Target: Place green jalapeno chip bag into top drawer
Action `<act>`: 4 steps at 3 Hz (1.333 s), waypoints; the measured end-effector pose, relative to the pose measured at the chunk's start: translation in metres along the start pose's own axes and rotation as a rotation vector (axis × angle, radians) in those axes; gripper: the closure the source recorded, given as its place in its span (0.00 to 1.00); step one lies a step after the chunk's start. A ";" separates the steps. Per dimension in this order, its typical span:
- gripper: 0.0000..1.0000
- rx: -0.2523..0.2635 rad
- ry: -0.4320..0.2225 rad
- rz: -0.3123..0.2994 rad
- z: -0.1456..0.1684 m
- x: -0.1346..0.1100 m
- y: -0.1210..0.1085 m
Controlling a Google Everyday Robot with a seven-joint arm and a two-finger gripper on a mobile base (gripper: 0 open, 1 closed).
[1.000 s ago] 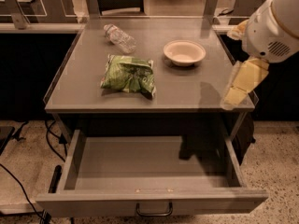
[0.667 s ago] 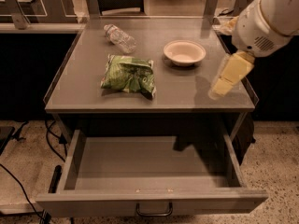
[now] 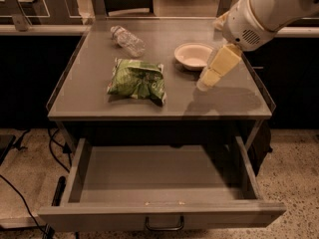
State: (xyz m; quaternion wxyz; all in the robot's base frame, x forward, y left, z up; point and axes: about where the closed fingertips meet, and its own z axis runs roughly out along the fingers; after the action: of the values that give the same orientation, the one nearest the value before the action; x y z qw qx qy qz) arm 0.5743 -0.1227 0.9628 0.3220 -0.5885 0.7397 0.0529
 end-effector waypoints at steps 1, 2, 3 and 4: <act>0.00 -0.034 -0.035 -0.010 0.020 -0.022 0.004; 0.00 -0.066 -0.056 -0.029 0.038 -0.042 0.014; 0.00 -0.082 -0.070 -0.046 0.059 -0.056 0.018; 0.00 -0.078 -0.094 -0.070 0.080 -0.065 0.017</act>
Offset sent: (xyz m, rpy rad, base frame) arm 0.0106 0.0875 -0.0199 0.0658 0.0414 0.1170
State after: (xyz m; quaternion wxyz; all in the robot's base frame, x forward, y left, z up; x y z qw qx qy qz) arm 0.5984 -0.0265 0.9298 0.3349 -0.6228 0.7002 0.0983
